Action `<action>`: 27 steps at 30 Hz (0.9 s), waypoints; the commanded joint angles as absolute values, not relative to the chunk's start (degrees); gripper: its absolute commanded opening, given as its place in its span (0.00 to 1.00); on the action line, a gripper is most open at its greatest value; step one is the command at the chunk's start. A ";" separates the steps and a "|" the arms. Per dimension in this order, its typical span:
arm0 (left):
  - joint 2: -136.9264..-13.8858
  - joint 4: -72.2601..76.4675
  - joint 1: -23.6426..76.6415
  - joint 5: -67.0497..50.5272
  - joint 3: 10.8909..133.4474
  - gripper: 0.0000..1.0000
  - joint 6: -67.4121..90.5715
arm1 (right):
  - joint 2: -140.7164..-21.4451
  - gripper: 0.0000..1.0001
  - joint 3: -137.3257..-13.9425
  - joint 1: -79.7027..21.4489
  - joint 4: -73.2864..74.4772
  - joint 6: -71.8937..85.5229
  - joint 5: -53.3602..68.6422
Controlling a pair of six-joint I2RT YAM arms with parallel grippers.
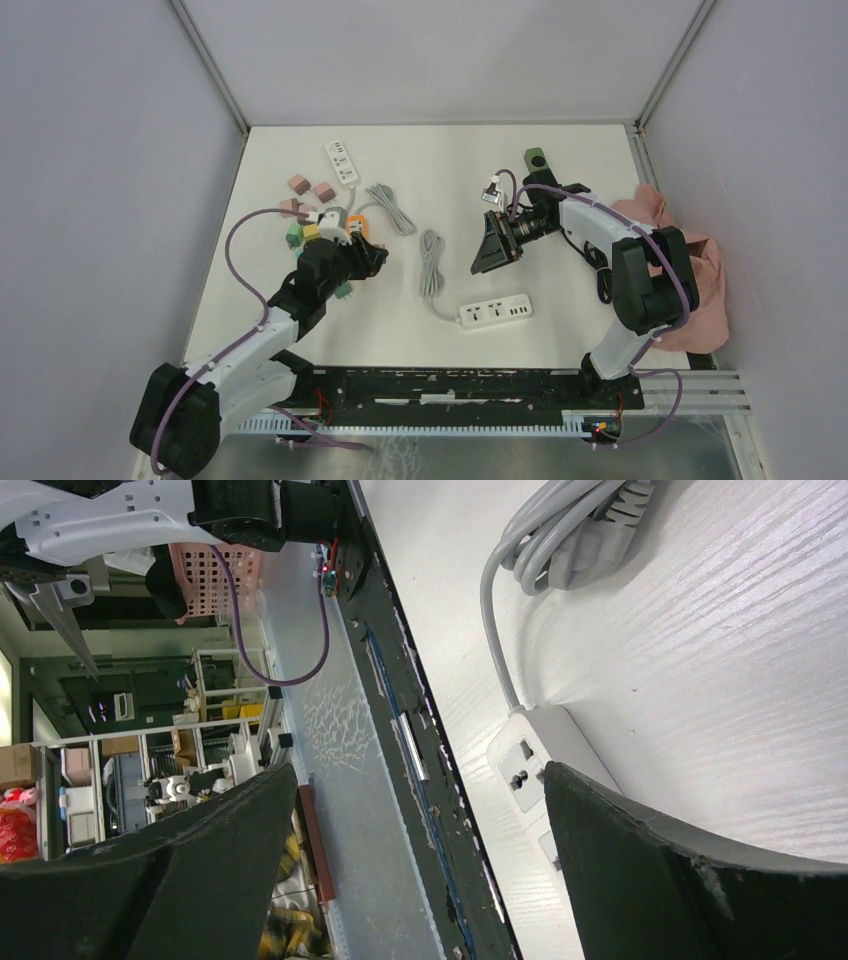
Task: Pull the plug off the socket
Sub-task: Place the plug at the center of the board.
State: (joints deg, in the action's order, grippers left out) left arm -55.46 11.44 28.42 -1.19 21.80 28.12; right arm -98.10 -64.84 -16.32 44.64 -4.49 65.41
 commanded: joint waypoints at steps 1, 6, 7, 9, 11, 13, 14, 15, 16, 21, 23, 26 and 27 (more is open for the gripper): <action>-51.99 15.29 22.74 1.71 19.56 0.03 38.36 | -97.21 1.00 -67.47 -15.91 45.19 -6.15 65.70; -55.46 14.85 18.62 3.60 19.78 0.04 43.57 | -97.48 1.00 -67.65 -15.91 45.43 -6.15 65.71; -56.63 14.51 18.21 3.76 20.27 0.05 44.51 | -97.43 1.00 -67.66 -15.91 45.44 -6.15 65.71; -58.98 12.98 17.87 5.21 21.68 0.06 45.95 | -97.32 0.99 -67.63 -15.81 45.44 -6.23 65.71; -61.42 10.29 17.77 7.78 23.53 0.07 46.78 | -97.34 1.00 -67.52 -15.80 45.54 -6.24 65.59; -62.90 7.53 17.75 9.60 25.31 0.08 47.17 | -97.37 1.00 -67.64 -15.86 45.54 -6.24 65.61; -63.53 6.39 17.75 10.52 26.05 0.09 47.57 | -97.42 1.00 -67.62 -15.83 45.58 -6.24 65.58; -64.09 5.39 17.73 11.19 26.57 0.10 47.96 | -97.55 1.00 -67.72 -15.82 45.61 -6.24 65.63; -64.58 4.60 17.73 12.06 26.97 0.11 48.39 | -97.58 1.00 -67.76 -15.82 45.78 -6.24 65.63; -66.61 0.51 17.67 16.69 28.67 0.25 50.92 | -97.68 1.00 -67.85 -15.75 45.97 -6.42 65.62; -67.18 -1.27 17.67 18.29 29.41 0.34 51.67 | -97.67 1.00 -67.81 -15.70 46.05 -6.41 65.53; -67.62 -3.55 17.67 19.89 30.41 0.49 52.54 | -97.73 1.00 -67.83 -15.75 46.10 -6.49 65.41; -67.67 -3.86 17.66 20.39 30.63 0.53 52.89 | -97.73 1.00 -67.87 -15.74 46.10 -6.50 65.36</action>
State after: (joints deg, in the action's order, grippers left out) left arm -67.48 -1.34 17.96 15.29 27.64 48.99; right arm -98.10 -65.47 -16.01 46.02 -5.45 65.25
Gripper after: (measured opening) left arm 0.497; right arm 0.996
